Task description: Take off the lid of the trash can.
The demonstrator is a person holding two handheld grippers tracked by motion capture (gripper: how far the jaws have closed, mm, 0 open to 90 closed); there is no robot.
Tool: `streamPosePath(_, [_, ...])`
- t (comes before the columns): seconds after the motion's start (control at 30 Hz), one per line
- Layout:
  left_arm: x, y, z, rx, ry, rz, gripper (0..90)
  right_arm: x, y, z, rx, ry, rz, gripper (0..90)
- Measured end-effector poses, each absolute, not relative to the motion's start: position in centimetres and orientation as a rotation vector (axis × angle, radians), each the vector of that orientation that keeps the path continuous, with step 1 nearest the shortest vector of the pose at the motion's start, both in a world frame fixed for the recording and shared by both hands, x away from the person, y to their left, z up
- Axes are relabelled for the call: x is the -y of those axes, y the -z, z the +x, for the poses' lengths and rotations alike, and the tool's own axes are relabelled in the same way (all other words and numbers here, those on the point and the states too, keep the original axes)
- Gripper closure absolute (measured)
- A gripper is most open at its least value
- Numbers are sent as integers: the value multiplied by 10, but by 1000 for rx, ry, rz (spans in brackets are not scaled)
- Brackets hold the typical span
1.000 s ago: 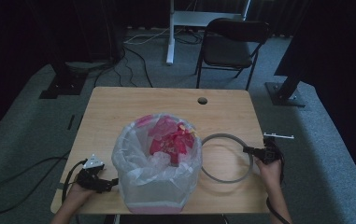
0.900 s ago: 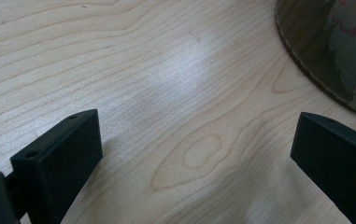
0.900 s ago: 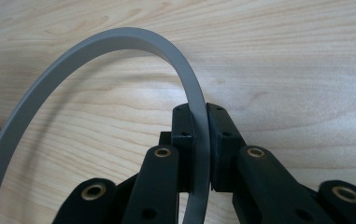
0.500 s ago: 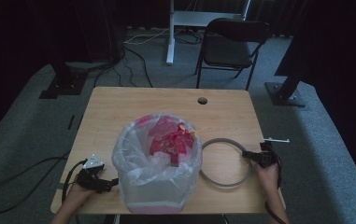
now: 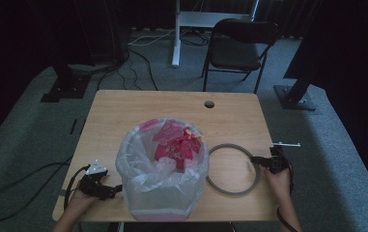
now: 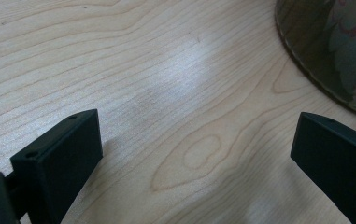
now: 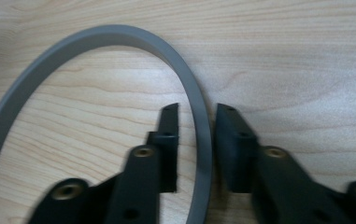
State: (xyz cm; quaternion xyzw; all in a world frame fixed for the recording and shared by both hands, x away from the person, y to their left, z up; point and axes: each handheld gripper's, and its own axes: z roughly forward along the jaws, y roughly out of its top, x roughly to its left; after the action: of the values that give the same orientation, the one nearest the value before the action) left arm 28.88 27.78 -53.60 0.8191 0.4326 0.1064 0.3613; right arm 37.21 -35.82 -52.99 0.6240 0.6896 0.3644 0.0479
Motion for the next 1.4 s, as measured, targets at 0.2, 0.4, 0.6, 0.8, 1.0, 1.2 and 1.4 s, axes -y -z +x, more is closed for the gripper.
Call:
streamPosePath(0.2, [-277, 535, 288, -1106, -278, 2116, 21, 354, 524, 372, -2142, -1093, 1867, 385])
streamPosePath(0.4, [-277, 533, 287, -1102, -279, 2108, 21, 340, 523, 368, -2261, -1075, 1742, 152])
streamPosePath(0.6, [-277, 526, 284, -1078, -300, 2114, 21, 341, 512, 366, -2192, -1120, 1717, 135])
streamPosePath(0.8, [-279, 517, 279, -1061, -308, 2084, 21, 343, 501, 365, -2153, -1192, 1682, 111])
streamPosePath(1.0, [-278, 511, 275, -1038, -308, 2074, 21, 342, 489, 358, -2117, -1372, 1503, 110])
streamPosePath(1.2, [-277, 509, 274, -1026, -312, 2070, 21, 335, 471, 350, -2090, -1461, 1330, 176])
streamPosePath(1.4, [-276, 501, 270, -1001, -312, 2058, 21, 332, 442, 346, -2078, -1584, 1259, 118])
